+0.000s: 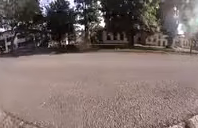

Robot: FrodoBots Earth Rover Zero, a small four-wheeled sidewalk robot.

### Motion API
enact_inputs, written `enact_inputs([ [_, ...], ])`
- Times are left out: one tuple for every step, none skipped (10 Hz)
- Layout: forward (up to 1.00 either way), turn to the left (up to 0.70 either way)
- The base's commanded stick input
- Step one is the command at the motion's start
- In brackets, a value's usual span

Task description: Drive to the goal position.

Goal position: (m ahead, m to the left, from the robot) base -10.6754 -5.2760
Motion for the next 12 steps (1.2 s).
enact_inputs([
  [0.44,0.02],
  [0.44,0.02],
  [0.44,0.02],
  [0.44,0.02],
  [0.44,0.02],
  [0.44,0.02],
  [0.44,0.02],
  [0.44,0.02],
  [0.44,0.02],
  [0.44,0.02],
  [0.44,0.02],
  [0.44,0.02],
])
